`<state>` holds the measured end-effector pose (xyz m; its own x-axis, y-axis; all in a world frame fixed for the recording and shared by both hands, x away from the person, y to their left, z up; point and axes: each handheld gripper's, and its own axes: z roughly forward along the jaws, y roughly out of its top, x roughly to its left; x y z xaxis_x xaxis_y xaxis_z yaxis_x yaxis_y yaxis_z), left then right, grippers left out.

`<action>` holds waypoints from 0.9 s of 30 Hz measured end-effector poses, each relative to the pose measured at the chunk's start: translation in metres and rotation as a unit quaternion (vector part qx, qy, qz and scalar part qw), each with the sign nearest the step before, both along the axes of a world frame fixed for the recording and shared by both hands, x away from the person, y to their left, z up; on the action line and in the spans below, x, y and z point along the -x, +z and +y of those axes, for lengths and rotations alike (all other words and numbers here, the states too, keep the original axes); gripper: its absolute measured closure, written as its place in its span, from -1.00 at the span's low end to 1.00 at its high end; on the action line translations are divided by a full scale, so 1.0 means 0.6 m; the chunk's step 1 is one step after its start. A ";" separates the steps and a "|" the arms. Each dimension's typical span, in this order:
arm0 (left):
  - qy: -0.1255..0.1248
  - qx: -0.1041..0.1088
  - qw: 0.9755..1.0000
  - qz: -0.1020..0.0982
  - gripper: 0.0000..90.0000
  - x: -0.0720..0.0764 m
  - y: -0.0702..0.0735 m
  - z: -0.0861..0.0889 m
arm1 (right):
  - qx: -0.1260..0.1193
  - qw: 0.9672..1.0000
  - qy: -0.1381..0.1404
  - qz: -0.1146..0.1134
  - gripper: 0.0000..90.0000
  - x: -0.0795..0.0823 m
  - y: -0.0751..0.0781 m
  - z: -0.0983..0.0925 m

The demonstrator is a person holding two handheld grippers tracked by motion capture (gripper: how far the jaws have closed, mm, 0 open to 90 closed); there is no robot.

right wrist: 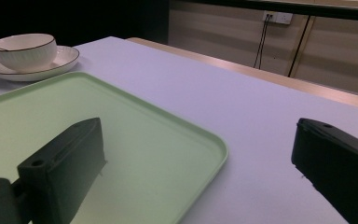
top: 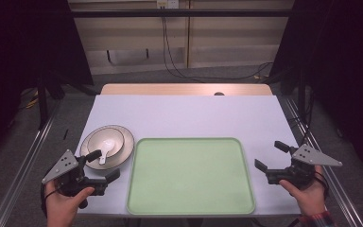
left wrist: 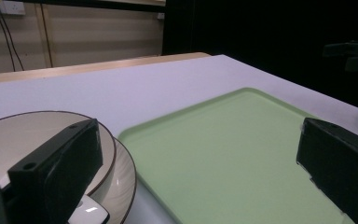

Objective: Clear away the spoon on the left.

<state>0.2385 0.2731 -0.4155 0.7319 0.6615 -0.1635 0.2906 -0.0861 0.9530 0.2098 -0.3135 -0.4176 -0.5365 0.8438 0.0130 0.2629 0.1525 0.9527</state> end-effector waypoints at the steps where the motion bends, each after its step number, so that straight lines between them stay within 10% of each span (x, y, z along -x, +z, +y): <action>1: -0.001 0.001 1.000 0.002 -1.00 0.000 0.000 0.000 | -0.001 1.000 -0.001 -0.001 -0.96 -0.001 0.000 0.000; 27: 0.069 -0.035 0.997 0.024 -0.81 0.016 -0.018 0.015 | 0.004 1.000 0.015 0.006 -0.95 -0.017 -0.009 0.011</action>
